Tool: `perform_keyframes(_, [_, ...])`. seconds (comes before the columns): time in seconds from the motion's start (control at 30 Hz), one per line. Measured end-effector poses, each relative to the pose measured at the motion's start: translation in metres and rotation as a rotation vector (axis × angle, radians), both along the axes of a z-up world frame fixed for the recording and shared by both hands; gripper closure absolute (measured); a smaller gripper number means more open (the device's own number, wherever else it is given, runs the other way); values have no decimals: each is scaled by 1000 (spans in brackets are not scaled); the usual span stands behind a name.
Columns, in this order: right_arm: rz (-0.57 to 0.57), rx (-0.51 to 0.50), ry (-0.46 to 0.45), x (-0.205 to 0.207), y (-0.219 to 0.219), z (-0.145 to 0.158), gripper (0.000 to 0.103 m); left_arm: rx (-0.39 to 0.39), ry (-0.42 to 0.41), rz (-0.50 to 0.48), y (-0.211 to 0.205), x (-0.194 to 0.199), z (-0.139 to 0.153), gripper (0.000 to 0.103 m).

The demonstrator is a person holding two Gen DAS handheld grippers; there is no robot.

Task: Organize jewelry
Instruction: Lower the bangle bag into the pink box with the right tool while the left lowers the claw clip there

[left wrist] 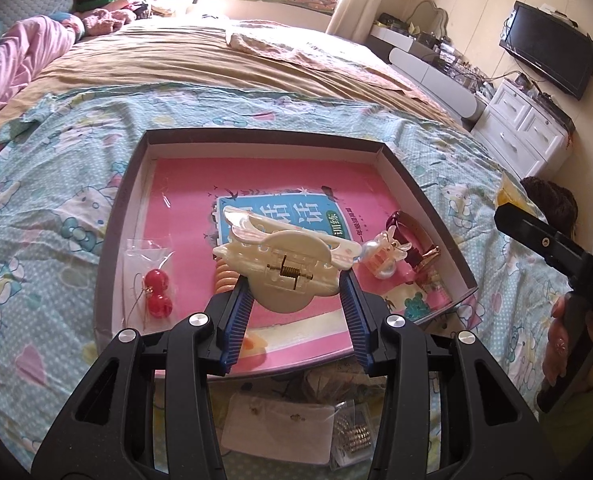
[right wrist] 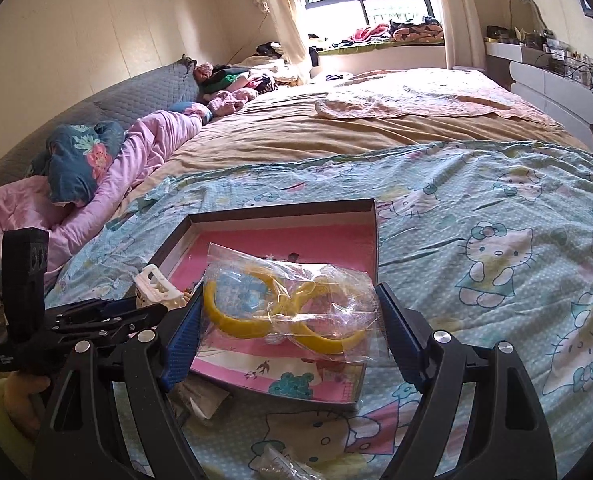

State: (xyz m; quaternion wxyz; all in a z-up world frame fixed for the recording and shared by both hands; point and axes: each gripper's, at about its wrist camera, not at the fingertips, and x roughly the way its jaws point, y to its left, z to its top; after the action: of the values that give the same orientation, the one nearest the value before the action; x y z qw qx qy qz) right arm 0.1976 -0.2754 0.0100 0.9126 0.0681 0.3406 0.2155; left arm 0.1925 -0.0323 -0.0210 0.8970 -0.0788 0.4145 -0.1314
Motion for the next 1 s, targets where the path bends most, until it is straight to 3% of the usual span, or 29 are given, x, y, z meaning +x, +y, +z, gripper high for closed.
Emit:
perform_keyframes(0.6, [34, -43, 67, 22, 31, -31, 23, 26, 53, -26, -2, 10, -20, 66])
perform_keyframes(0.67, [35, -47, 74, 26, 32, -34, 23, 26, 54, -22, -1, 9, -20, 59])
perform_keyframes(0.8, [44, -68, 103, 33, 38, -43, 23, 29, 49, -12, 2, 6, -19, 57])
perform_keyframes(1.0, [51, -73, 127, 31, 42, -49, 21, 31, 44, 4, 8, 2, -17, 46])
